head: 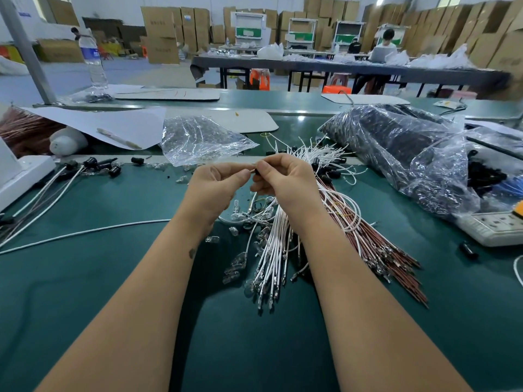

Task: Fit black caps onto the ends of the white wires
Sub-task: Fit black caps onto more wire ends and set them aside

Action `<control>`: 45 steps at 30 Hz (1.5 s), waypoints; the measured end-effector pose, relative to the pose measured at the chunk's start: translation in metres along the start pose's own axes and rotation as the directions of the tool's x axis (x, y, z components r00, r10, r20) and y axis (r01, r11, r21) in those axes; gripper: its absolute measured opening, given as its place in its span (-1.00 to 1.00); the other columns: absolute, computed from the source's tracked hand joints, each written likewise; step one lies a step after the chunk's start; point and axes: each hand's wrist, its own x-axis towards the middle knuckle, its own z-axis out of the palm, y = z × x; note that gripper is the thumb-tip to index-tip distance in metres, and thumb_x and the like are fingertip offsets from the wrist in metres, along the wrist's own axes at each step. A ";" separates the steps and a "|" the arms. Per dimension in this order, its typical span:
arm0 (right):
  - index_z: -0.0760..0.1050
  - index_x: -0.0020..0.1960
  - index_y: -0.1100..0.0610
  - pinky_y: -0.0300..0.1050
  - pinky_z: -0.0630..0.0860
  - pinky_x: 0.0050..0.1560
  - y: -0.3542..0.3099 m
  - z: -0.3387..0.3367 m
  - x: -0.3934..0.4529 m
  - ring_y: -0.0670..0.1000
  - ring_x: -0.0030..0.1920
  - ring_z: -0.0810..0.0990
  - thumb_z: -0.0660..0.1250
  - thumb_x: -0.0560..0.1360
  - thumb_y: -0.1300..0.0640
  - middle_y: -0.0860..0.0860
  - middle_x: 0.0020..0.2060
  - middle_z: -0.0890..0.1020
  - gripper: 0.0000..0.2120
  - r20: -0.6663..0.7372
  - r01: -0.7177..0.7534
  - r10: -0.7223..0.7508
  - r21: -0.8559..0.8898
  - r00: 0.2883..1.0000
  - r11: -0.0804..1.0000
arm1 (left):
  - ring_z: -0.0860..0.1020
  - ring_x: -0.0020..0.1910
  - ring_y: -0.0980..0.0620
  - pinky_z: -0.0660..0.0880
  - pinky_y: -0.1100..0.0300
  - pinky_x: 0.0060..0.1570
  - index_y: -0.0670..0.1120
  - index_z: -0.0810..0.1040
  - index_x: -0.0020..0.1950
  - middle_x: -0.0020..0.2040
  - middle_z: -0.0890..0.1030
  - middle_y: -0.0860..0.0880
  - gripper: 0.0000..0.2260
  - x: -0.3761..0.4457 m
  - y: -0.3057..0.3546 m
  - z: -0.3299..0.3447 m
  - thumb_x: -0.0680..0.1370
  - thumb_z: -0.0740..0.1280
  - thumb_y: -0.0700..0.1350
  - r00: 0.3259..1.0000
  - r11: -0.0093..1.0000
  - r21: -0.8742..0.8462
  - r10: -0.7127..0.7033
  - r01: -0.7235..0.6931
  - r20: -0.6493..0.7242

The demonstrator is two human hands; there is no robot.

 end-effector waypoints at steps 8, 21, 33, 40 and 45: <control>0.57 -0.11 0.07 0.00 0.55 -0.14 -0.021 -0.026 0.004 0.09 -0.20 0.62 0.26 0.59 0.09 0.06 -0.21 0.64 -0.84 -0.163 0.012 -0.091 -0.432 0.982 0.902 | 0.48 -0.44 0.25 0.44 0.42 -0.33 -0.07 0.67 -0.16 -0.43 0.61 0.13 -0.99 -0.001 -0.004 0.016 0.46 0.48 -0.15 0.981 0.993 0.086 0.094 -0.080 -0.170; 0.66 -0.02 0.25 -0.07 0.51 -0.11 -0.010 -0.110 0.004 0.12 -0.14 0.60 0.37 0.51 0.02 0.15 -0.14 0.68 -0.72 -0.366 -0.430 0.227 -0.787 0.903 0.442 | 0.27 -0.47 0.06 0.24 0.15 -0.35 0.07 0.62 -0.20 -0.45 0.45 -0.08 -0.90 0.000 -0.008 0.024 0.50 0.44 -0.09 0.980 0.960 0.252 0.159 -0.125 -0.117; 0.41 -0.31 0.14 -0.17 0.30 -0.39 -0.008 -0.099 0.009 0.09 -0.33 0.40 0.24 0.42 0.27 0.07 -0.39 0.44 -0.86 -0.451 -0.505 0.232 -0.714 0.862 0.485 | 0.39 -0.47 0.19 0.36 0.40 -0.46 0.04 0.64 -0.18 -0.37 0.56 0.03 -0.92 0.007 0.001 0.006 0.50 0.44 -0.12 0.980 0.999 0.022 0.043 -0.039 -0.192; 0.53 -0.04 0.16 -0.24 0.33 -0.28 -0.024 -0.091 0.001 0.02 -0.13 0.51 0.22 0.52 0.34 0.04 -0.10 0.57 -0.85 -0.580 -0.345 -0.193 -0.684 0.791 0.643 | 0.44 -0.44 0.26 0.45 0.13 -0.18 -0.05 0.62 -0.10 -0.40 0.55 0.12 -0.99 0.013 -0.003 -0.020 0.51 0.43 -0.15 0.923 0.998 -0.060 -0.040 0.018 -0.382; 0.52 0.00 0.20 -0.54 0.34 -0.27 -0.042 -0.038 0.016 -0.09 -0.16 0.47 0.26 0.52 0.37 -0.01 -0.16 0.53 -0.87 -0.368 0.025 -0.399 -0.708 0.840 0.706 | 0.41 -0.48 0.28 0.40 0.36 -0.37 -0.15 0.64 -0.02 -0.40 0.51 0.09 -0.93 0.011 -0.008 -0.017 0.51 0.41 -0.21 0.936 1.000 0.007 -0.003 0.006 -0.352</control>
